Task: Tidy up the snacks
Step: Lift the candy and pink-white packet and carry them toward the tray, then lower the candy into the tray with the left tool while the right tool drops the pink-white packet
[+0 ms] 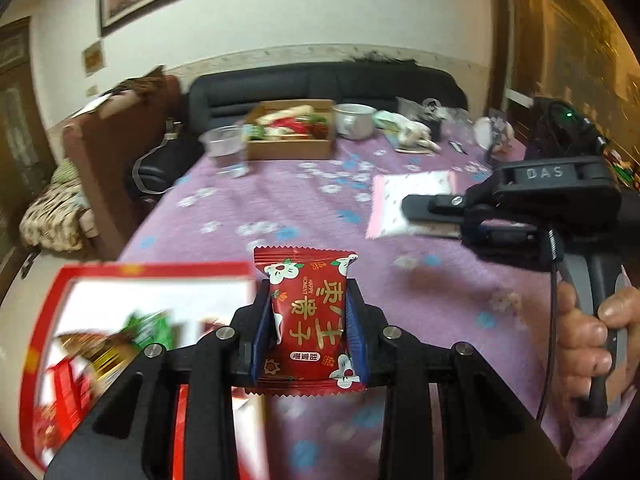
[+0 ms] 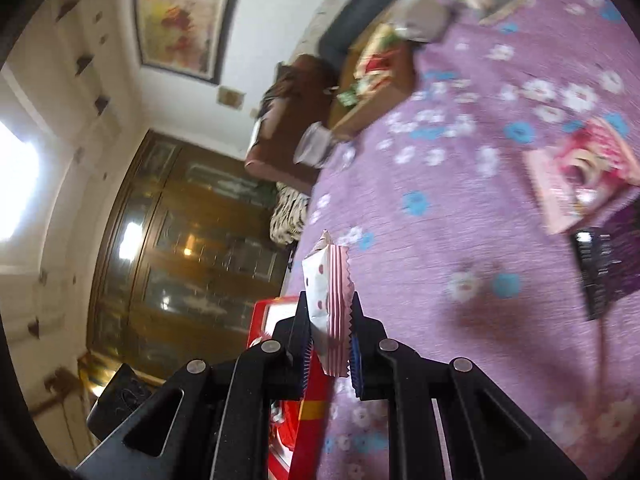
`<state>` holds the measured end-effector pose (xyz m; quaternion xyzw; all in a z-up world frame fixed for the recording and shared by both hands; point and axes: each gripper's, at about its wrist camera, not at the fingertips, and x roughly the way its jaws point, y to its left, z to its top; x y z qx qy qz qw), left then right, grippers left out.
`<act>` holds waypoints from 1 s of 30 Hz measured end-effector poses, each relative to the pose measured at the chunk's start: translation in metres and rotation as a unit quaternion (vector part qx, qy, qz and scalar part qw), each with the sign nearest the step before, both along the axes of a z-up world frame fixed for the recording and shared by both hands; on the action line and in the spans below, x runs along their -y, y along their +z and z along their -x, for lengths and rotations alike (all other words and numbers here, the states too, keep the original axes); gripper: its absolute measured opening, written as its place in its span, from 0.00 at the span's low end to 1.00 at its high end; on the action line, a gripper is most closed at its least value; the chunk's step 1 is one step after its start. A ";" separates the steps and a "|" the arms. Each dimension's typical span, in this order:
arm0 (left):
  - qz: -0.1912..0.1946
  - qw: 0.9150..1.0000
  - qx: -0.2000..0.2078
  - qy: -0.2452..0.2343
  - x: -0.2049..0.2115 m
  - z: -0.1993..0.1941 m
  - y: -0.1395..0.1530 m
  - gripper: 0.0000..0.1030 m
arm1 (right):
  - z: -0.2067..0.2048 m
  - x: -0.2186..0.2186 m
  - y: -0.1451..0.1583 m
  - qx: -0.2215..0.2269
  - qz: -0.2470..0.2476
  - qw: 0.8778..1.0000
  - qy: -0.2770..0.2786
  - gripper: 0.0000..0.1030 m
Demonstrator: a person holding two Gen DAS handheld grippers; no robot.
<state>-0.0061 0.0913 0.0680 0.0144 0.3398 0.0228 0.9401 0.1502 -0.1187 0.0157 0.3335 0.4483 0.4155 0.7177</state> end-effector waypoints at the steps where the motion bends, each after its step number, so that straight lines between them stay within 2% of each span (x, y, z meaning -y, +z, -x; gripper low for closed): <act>1: -0.001 1.000 0.002 0.008 -0.006 0.007 0.001 0.30 | 0.006 -0.006 0.003 0.012 0.002 1.000 0.005 0.14; 5: -0.015 0.998 0.014 0.058 -0.044 0.041 0.005 0.30 | 0.035 -0.036 0.017 0.063 0.012 0.997 0.038 0.14; 8: -0.028 0.994 0.024 0.098 -0.074 0.065 0.008 0.30 | 0.053 -0.056 0.020 0.084 0.022 0.994 0.062 0.14; 15: -0.016 0.986 0.028 0.164 -0.137 0.118 0.004 0.30 | 0.084 -0.077 0.022 0.132 0.081 0.985 0.075 0.14; 20: -0.008 0.985 0.023 0.173 -0.159 0.129 -0.003 0.30 | 0.106 -0.104 0.033 0.171 0.123 0.974 0.081 0.15; 23: 0.005 0.986 0.024 0.164 -0.160 0.128 -0.007 0.30 | 0.123 -0.138 0.038 0.177 0.117 0.971 0.110 0.15; 27: 0.015 0.988 0.025 0.149 -0.158 0.125 -0.012 0.30 | 0.154 -0.184 0.042 0.206 0.119 0.959 0.151 0.15; 30: 0.017 0.989 0.020 0.145 -0.157 0.122 -0.015 0.30 | 0.169 -0.204 0.039 0.217 0.112 0.955 0.170 0.15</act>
